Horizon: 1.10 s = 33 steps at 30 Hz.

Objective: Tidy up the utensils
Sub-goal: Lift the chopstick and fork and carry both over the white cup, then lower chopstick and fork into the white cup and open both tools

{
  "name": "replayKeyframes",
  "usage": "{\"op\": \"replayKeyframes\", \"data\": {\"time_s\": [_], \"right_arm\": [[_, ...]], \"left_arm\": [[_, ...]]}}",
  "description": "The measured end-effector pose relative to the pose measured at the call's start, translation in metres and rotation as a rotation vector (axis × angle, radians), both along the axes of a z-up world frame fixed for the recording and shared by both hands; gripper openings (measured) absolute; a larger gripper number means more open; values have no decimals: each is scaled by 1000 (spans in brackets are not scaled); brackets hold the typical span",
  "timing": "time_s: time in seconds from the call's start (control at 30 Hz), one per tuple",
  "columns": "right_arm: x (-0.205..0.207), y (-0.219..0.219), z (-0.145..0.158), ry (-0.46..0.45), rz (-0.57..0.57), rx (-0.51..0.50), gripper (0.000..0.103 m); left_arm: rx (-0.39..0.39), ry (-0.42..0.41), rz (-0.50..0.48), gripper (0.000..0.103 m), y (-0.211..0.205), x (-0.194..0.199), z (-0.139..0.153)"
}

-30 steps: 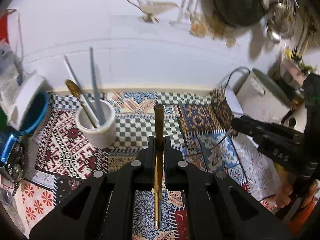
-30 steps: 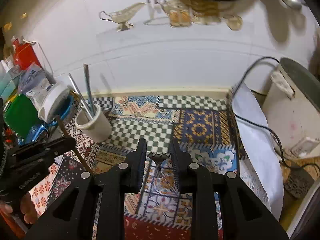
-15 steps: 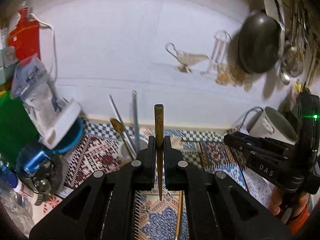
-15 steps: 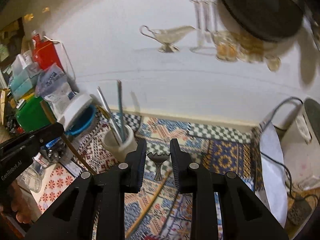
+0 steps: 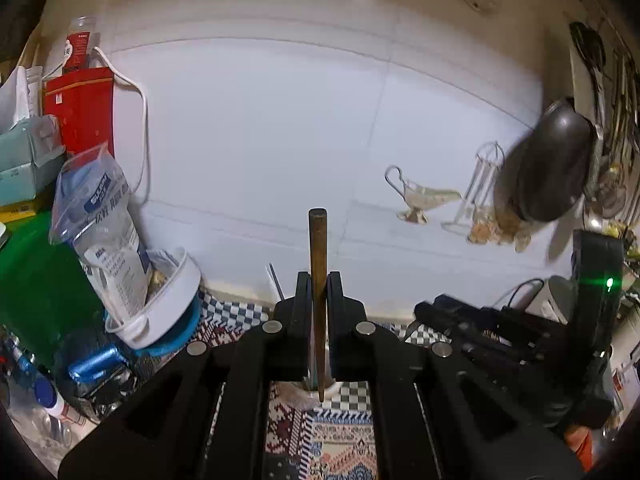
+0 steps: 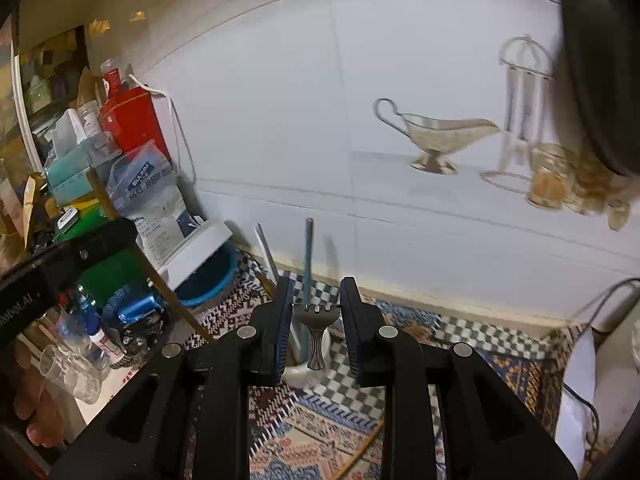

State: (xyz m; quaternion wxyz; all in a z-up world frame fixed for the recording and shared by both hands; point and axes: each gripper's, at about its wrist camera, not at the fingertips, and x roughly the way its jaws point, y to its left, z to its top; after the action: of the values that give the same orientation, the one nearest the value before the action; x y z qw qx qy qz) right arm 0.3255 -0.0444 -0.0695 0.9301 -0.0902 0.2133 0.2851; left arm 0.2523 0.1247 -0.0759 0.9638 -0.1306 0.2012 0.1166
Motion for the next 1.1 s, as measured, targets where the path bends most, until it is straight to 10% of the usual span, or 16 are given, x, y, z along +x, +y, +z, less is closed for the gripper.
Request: {"op": "replayKeyframes", "data": {"time_s": [1.1], "right_arm": [[83,50,-83,256,1,-186,22]], "left_arm": [[-113,256,21,5,44,85,-111]]}}
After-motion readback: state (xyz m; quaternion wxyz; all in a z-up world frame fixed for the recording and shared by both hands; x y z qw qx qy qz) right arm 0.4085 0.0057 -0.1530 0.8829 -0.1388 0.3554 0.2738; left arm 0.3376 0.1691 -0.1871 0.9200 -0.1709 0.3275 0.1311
